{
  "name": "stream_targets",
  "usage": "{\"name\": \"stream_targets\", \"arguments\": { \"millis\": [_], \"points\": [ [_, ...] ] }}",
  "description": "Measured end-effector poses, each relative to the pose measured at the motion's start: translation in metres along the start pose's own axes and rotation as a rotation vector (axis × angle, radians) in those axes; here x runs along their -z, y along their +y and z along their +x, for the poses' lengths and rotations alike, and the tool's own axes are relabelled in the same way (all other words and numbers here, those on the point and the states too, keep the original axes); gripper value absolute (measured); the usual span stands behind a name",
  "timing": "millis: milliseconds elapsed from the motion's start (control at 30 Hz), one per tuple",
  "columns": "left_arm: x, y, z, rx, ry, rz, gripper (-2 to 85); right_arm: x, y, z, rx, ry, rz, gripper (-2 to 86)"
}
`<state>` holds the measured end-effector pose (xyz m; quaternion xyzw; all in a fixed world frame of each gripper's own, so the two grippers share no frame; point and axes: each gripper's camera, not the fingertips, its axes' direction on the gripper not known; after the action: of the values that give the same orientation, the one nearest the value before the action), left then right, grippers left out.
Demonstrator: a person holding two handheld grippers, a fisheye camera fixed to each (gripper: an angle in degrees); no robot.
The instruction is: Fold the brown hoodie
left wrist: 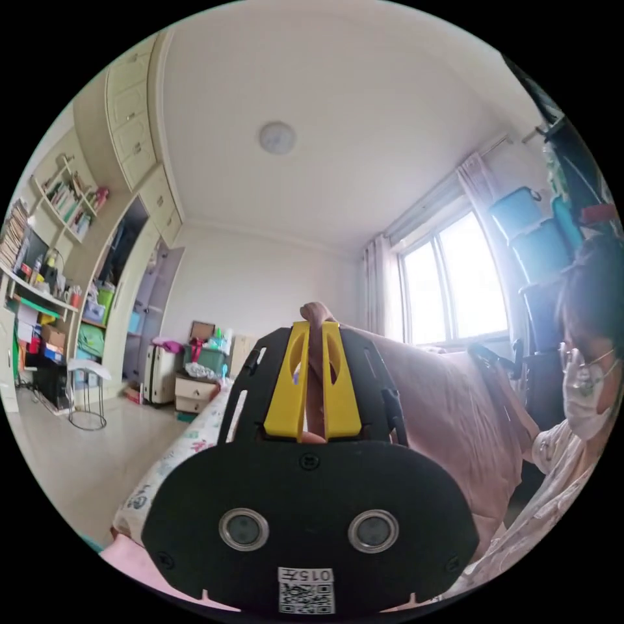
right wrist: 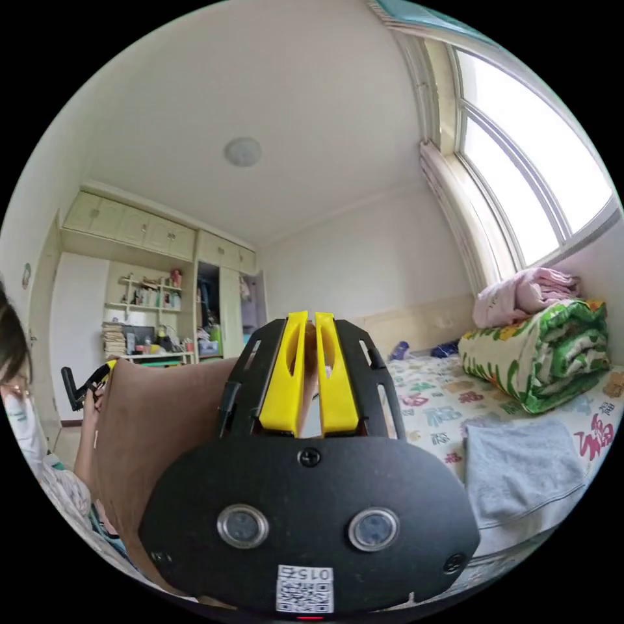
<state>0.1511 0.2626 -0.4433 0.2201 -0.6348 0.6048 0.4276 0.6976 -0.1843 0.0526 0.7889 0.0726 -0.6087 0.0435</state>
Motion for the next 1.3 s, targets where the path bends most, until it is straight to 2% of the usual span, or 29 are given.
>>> {"name": "stream_targets", "arguments": {
  "millis": [133,267,400,600,767,833,933,1033,1100,1200,1300],
  "points": [
    [-0.140,0.051,-0.028,0.042,-0.036,-0.204,1.0,-0.109,0.015,0.046,-0.017,0.141,-0.189,2.7],
    [-0.300,0.129,-0.077,0.130,-0.085,-0.486,1.2,-0.252,0.060,0.109,-0.127,0.208,-0.473,2.9],
    [-0.409,0.181,-0.094,0.011,-0.204,-0.694,1.5,-0.354,0.096,0.117,0.010,0.334,-0.641,2.9],
    [-0.485,0.197,-0.127,-0.094,-0.254,-0.801,2.6,-0.442,0.096,0.126,0.109,0.399,-0.779,3.1],
    [-0.522,0.215,-0.169,-0.057,-0.283,-0.929,5.3,-0.490,0.097,0.130,0.160,0.470,-0.913,1.1],
    [-0.520,0.201,-0.182,-0.051,-0.297,-0.918,6.5,-0.489,0.080,0.134,0.150,0.552,-0.897,-0.3],
    [-0.492,0.162,-0.204,0.028,-0.254,-0.850,6.4,-0.452,0.030,0.138,0.165,0.547,-0.833,-0.8],
    [-0.430,0.105,-0.211,0.069,-0.139,-0.708,7.0,-0.371,-0.025,0.133,0.100,0.359,-0.742,-0.6],
    [-0.358,0.068,-0.208,0.085,-0.057,-0.582,7.4,-0.293,-0.053,0.119,0.069,0.213,-0.687,0.5],
    [-0.260,0.057,-0.203,0.111,-0.045,-0.484,7.6,-0.205,-0.057,0.100,0.029,0.106,-0.631,2.6],
    [-0.181,0.076,-0.205,0.134,-0.135,-0.469,8.5,-0.146,-0.040,0.082,0.029,0.049,-0.699,8.2]
  ]
}}
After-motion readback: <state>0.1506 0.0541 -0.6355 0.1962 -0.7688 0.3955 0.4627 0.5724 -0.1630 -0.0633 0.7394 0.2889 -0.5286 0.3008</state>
